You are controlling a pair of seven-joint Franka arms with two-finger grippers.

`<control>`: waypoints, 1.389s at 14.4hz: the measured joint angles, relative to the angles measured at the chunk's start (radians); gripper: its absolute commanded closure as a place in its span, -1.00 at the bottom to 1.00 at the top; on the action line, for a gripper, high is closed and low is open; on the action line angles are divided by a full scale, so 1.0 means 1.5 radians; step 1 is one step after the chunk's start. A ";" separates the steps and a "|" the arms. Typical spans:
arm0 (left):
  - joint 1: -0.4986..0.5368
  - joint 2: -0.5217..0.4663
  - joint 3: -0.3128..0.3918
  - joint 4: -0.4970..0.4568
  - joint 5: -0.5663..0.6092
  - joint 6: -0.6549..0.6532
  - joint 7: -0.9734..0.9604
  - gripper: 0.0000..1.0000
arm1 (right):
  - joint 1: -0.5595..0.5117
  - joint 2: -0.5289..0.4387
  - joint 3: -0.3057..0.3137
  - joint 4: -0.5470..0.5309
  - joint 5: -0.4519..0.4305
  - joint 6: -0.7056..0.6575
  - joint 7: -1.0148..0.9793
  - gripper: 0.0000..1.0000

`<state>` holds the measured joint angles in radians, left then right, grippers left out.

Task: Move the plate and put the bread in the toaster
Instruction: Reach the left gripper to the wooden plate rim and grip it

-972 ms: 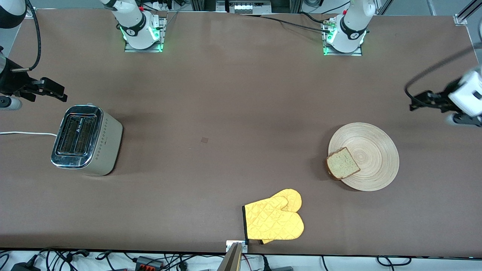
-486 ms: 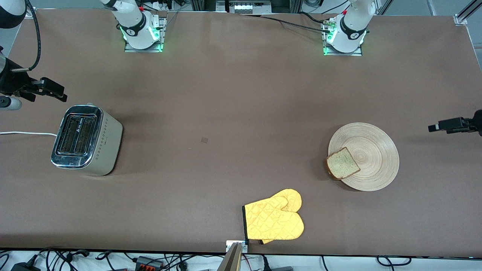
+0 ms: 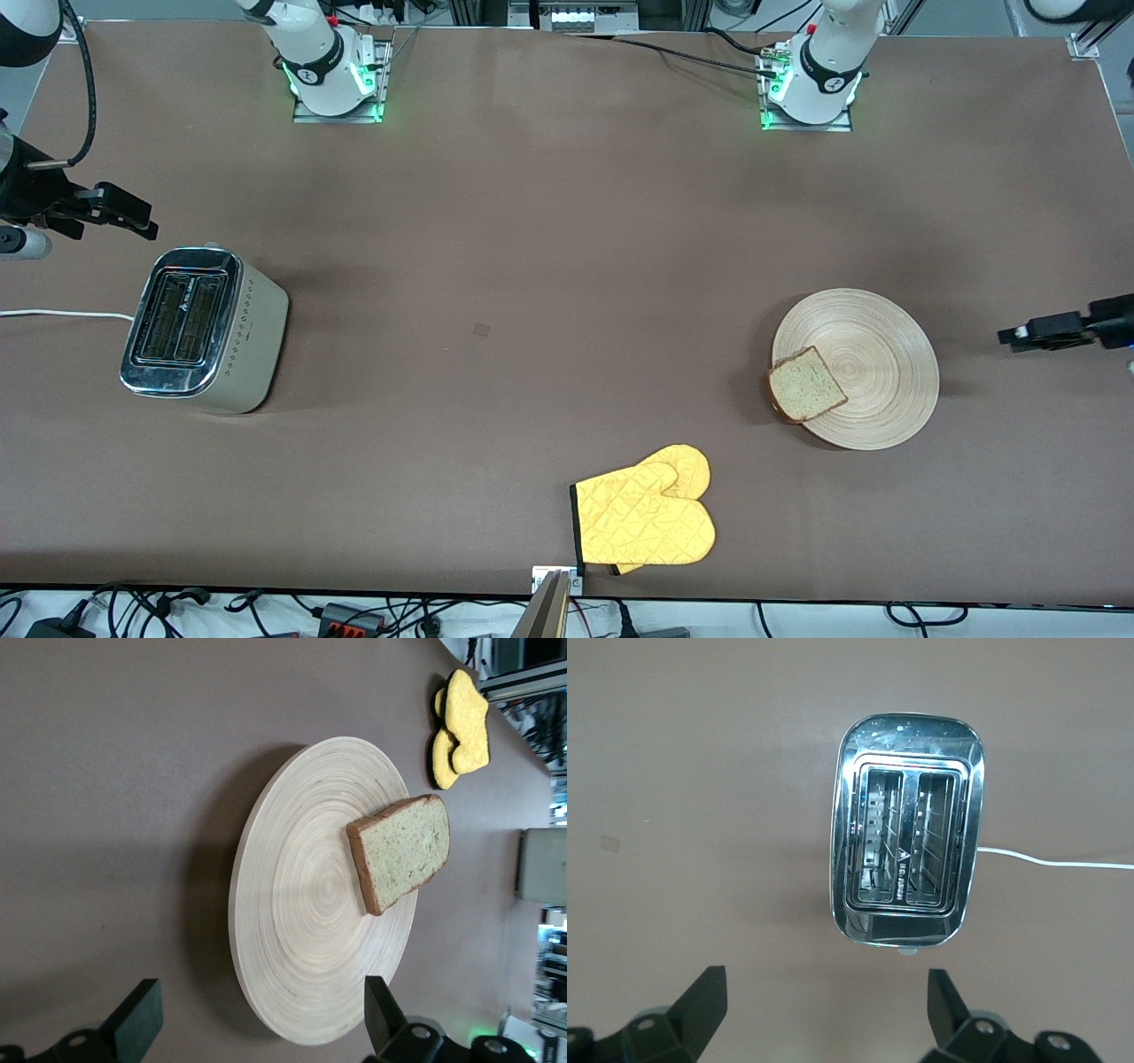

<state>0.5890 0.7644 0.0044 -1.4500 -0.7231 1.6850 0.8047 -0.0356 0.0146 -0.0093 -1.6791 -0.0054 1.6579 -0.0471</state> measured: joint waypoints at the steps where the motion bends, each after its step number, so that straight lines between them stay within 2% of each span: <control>1: 0.000 0.022 -0.001 0.003 -0.018 0.001 0.007 -1.00 | 0.000 0.000 0.000 0.000 0.000 0.000 0.000 -1.00; 8: -0.022 0.085 -0.014 0.012 -0.091 0.004 0.010 -1.00 | 0.000 0.000 0.000 0.000 0.000 0.000 0.000 -1.00; 9: -0.027 0.089 -0.014 0.012 -0.092 0.013 0.010 -0.85 | 0.000 0.000 0.000 0.000 0.000 0.000 0.000 -1.00; 12: -0.034 0.096 -0.014 0.012 -0.092 0.025 0.010 0.09 | 0.000 0.000 0.000 0.000 0.000 0.000 0.000 -1.00; 13: -0.034 0.100 -0.014 0.012 -0.092 0.025 0.016 0.34 | 0.000 0.000 0.000 0.000 0.000 0.000 0.000 -1.00; 15: -0.035 0.108 -0.014 0.012 -0.092 0.025 0.035 0.71 | 0.000 0.000 0.000 0.000 0.000 0.000 0.000 -1.00; 17: -0.035 0.112 -0.014 0.011 -0.092 0.025 0.041 0.94 | 0.000 0.000 0.000 0.000 0.000 0.000 0.000 -1.00; 20: -0.034 0.114 -0.014 0.012 -0.092 0.024 0.045 0.98 | 0.000 0.000 0.000 0.000 0.000 0.000 0.000 -1.00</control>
<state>0.5373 0.9350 -0.0167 -1.4325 -0.8609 1.7215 0.8719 -0.0357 0.0147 -0.0093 -1.6791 -0.0053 1.6578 -0.0470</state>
